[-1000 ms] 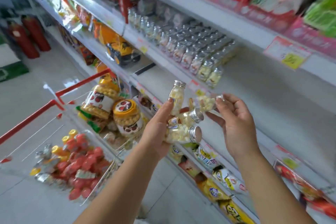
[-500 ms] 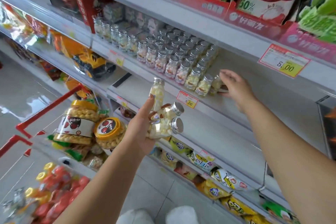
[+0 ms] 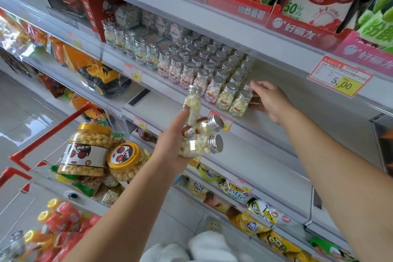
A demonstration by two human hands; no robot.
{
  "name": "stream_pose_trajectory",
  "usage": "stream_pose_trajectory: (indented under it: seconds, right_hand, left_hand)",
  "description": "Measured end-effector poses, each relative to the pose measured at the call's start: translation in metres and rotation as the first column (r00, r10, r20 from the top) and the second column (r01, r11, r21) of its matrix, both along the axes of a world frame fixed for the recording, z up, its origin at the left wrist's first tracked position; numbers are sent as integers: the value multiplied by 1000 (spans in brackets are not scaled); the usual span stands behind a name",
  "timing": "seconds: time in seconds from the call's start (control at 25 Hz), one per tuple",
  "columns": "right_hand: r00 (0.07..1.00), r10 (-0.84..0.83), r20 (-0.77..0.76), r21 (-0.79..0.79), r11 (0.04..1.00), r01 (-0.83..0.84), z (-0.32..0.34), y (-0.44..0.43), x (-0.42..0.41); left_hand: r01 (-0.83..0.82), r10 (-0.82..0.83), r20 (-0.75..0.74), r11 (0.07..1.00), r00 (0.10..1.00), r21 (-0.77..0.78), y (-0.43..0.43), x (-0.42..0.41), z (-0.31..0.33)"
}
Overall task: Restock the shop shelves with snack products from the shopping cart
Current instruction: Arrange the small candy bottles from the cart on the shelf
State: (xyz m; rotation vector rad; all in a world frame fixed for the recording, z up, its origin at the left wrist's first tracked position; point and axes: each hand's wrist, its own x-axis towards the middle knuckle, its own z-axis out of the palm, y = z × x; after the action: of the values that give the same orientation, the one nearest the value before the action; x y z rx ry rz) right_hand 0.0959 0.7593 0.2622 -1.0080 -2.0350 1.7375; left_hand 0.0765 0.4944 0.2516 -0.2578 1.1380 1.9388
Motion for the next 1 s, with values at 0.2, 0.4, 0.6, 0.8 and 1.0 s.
stream_pose_trajectory:
  seconds: [0.2, 0.4, 0.6, 0.8, 1.0]
  right_hand:
    - [968, -163, -193, 473, 848, 237, 17, -19, 30]
    - [959, 282, 6, 287, 919, -272, 46, -94, 73]
    - [970, 244, 14, 209, 948, -242, 40, -100, 75]
    - [982, 129, -137, 200, 975, -100, 33, -92, 83]
    - [983, -18, -180, 256, 965, 64, 40, -57, 90]
  left_hand:
    - [19, -20, -13, 1000, 1000, -19, 15, 2, 4]
    - [-96, 96, -45, 995, 994, 3, 32, 13, 13]
    - [-80, 83, -82, 996, 993, 33, 40, 20, 13]
    - [-77, 76, 66, 997, 995, 4, 47, 19, 12]
    - [-111, 112, 186, 994, 976, -18, 49, 17, 0]
